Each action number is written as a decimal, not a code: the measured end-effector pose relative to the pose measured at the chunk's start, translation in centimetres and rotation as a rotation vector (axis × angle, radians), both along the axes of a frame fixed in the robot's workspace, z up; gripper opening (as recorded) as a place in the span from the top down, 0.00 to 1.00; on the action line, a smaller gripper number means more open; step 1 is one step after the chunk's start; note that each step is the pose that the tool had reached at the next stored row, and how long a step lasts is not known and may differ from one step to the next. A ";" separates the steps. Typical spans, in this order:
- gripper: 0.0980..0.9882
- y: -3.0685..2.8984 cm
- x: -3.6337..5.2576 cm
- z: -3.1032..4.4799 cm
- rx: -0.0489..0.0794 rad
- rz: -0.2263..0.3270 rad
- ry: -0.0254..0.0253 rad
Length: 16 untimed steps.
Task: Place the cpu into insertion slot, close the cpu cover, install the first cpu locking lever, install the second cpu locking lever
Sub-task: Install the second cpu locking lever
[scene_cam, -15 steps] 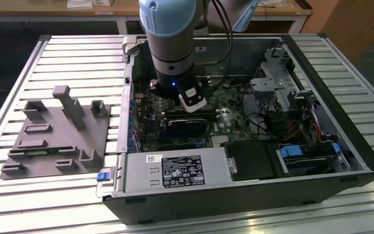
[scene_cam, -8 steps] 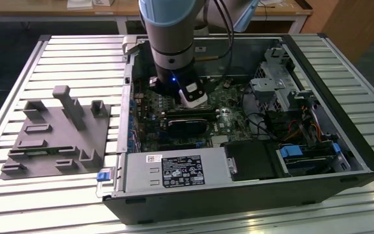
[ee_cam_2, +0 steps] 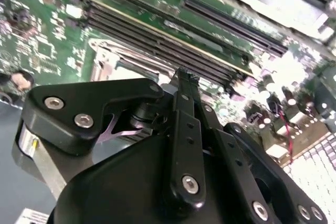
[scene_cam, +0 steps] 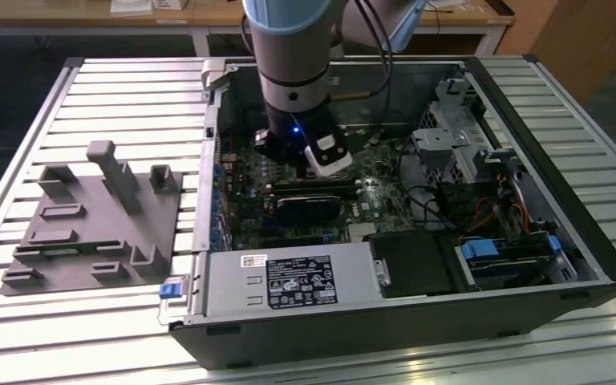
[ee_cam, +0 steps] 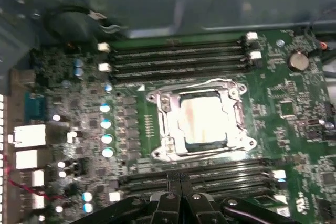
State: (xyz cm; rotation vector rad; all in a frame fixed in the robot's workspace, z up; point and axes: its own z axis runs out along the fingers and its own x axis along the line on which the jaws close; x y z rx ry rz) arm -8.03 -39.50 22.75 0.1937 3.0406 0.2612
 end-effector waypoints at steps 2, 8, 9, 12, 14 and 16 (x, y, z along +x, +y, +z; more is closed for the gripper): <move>0.99 0.07 0.49 0.00 -0.005 -0.001 0.0001; 0.99 0.83 1.68 -0.03 -0.014 -0.002 0.0000; 0.99 1.03 1.87 -0.05 -0.017 -0.002 0.0001; 0.99 1.43 2.39 -0.09 -0.026 -0.002 0.0002; 0.99 1.66 2.74 -0.14 -0.033 -0.002 0.0003; 0.99 2.04 3.00 -0.19 -0.040 -0.002 0.0005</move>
